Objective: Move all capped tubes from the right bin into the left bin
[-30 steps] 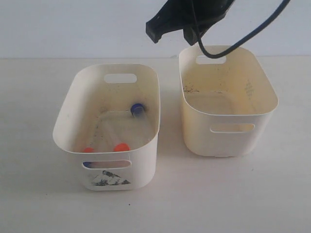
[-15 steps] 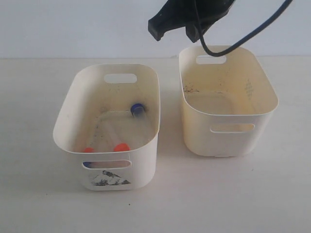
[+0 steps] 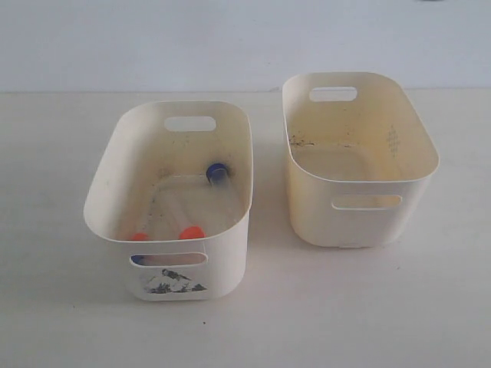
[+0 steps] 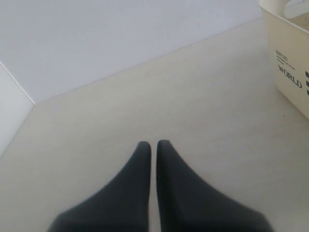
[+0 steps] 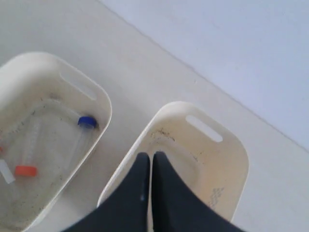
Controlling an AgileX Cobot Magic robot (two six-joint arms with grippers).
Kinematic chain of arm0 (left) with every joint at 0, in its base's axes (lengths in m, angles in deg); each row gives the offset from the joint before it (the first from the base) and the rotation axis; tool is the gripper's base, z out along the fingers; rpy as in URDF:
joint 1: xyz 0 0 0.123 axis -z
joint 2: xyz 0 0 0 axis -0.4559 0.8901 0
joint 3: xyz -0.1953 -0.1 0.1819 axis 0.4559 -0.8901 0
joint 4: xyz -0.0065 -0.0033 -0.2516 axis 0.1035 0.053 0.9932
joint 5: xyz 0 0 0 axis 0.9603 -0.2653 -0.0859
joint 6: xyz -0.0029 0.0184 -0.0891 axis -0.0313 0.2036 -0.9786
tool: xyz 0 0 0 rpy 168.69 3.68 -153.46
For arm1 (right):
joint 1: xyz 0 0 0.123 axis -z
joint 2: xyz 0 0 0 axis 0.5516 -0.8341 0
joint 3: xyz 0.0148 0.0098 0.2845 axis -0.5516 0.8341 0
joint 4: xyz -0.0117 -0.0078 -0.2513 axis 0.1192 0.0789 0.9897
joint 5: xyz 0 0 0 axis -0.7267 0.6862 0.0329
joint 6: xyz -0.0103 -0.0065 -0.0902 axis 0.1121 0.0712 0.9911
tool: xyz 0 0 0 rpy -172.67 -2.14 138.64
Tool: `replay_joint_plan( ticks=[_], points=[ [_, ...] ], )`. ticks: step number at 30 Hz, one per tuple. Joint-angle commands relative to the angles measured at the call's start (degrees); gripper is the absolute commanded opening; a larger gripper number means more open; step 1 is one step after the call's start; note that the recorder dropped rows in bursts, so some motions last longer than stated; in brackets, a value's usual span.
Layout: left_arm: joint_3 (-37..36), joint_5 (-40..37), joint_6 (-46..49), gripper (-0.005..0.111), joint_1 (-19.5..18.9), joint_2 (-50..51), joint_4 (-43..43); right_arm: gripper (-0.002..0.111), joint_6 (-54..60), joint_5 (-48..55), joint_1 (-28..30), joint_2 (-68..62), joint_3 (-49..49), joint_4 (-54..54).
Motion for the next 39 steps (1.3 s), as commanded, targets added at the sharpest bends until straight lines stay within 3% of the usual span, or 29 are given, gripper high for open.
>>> replay_joint_plan(
  ticks=[1,5,14,19,29,36,39],
  points=[
    [0.2,0.1,-0.5,0.004,0.3,0.0,0.2,0.001,-0.8,-7.6,1.4,9.3,6.6,0.7],
    [0.2,0.1,-0.5,0.004,0.3,0.0,0.2,0.001,-5.5,-18.4,5.5,19.5,18.7,0.0],
    [0.2,0.1,-0.5,0.004,0.3,0.0,0.2,0.001,-16.2,-49.0,22.6,43.0,53.0,-2.4],
    [0.2,0.1,-0.5,0.004,0.3,0.0,0.2,0.001,-18.1,-59.0,28.7,55.6,71.0,-4.8],
    [0.2,0.1,-0.5,0.004,0.3,0.0,0.2,0.001,-14.5,-59.9,28.5,68.5,81.7,-5.0],
    [0.2,0.1,-0.5,0.004,0.3,0.0,0.2,0.001,4.4,-59.6,28.5,73.9,84.7,-18.1],
    [0.2,0.1,-0.5,0.004,0.3,0.0,0.2,0.001,6.4,-59.4,28.5,75.7,86.3,-20.5]
  ],
)
